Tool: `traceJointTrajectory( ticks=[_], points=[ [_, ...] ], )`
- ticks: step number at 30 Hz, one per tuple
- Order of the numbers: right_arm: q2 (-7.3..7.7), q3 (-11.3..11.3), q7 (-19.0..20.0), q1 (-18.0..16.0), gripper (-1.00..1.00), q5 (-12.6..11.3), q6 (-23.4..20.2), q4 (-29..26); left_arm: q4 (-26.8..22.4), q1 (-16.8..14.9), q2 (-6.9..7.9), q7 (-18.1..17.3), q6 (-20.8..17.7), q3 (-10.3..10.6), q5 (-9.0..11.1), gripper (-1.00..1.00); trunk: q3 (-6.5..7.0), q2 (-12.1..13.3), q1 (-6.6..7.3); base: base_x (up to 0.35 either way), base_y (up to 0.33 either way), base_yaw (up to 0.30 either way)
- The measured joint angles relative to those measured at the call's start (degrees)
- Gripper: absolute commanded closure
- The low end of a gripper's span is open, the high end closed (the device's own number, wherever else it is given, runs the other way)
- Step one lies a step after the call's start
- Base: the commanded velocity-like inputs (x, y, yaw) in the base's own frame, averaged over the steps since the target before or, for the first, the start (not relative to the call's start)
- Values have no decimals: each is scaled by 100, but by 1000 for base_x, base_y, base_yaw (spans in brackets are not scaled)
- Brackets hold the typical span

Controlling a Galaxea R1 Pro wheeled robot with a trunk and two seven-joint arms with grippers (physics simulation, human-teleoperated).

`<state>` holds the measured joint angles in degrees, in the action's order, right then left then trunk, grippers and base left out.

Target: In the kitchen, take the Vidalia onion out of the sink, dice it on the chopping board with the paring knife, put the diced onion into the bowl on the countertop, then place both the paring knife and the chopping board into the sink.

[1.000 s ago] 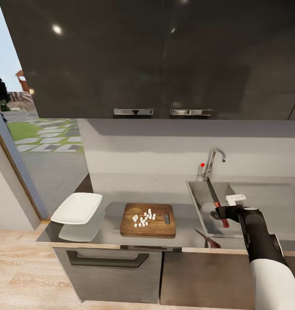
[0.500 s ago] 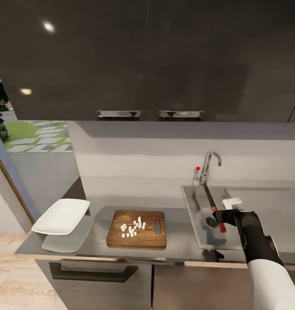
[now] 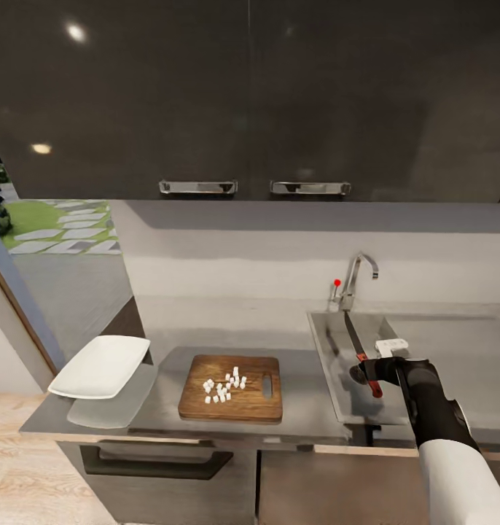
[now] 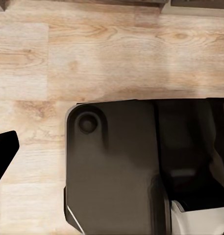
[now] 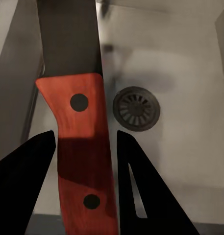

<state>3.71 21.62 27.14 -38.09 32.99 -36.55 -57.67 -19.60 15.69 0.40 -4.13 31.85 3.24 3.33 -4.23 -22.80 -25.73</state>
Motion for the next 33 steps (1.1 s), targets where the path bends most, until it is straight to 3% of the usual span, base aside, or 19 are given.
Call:
traceJointTrajectory(
  ticks=[11, 21, 33],
  points=[
    [3, 12, -19, 0, 100, 2, -4, 170, 0, -1, 0, 0, 0, 0, 0, -100, -102, 1, -1, 228, 0, 0],
    [32, 74, -347, 0, 100, -2, 16, 1239, 0, 1, 0, 0, 0, 0, 0, -100, -194, 1, -2, 14, 0, 0],
    [52, 96, -377, -1, 100, -9, 20, 1380, 0, -1, 0, 0, 0, 0, 0, -100, -305, 0, -2, 0, 0, 0]
  ],
)
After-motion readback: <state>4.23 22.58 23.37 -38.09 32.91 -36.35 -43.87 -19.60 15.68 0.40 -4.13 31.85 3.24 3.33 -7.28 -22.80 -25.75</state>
